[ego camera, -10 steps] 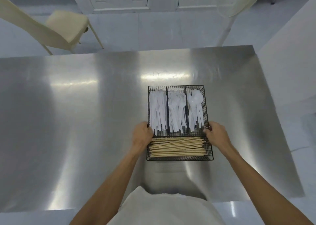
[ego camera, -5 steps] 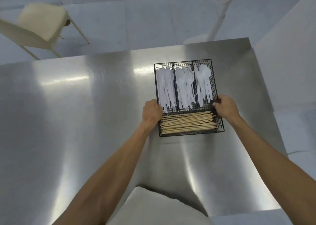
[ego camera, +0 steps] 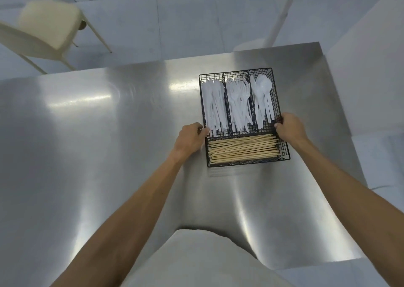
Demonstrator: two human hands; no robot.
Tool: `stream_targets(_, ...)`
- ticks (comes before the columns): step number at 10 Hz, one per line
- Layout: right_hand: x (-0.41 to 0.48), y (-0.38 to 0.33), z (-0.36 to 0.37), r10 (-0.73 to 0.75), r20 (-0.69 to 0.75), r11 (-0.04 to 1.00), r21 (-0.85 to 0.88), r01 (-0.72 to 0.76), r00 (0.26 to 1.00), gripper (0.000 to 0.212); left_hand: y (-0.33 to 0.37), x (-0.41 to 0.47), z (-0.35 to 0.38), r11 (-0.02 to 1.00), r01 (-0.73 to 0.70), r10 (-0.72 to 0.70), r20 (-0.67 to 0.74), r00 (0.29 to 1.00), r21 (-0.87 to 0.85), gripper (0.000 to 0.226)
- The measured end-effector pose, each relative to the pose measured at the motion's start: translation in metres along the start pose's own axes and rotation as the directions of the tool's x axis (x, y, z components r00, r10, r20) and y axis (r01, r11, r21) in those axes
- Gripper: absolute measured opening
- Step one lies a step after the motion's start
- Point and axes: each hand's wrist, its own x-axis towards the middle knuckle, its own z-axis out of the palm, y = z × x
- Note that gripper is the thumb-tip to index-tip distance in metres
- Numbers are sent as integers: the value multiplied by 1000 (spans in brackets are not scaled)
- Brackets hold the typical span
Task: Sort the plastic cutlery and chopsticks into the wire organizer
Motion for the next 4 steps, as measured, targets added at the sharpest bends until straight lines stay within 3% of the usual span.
stream_targets(2,-30,-14,-3,-59,-132,998,-10,59,989,48,-32,-23,-26,997,-4,3,11,1000,75,46)
stream_targets(4,-79,-42,-7,-185,-132,976,-140,167,974,56,-48,-64,-46,984,-41,37,30,999,171,55)
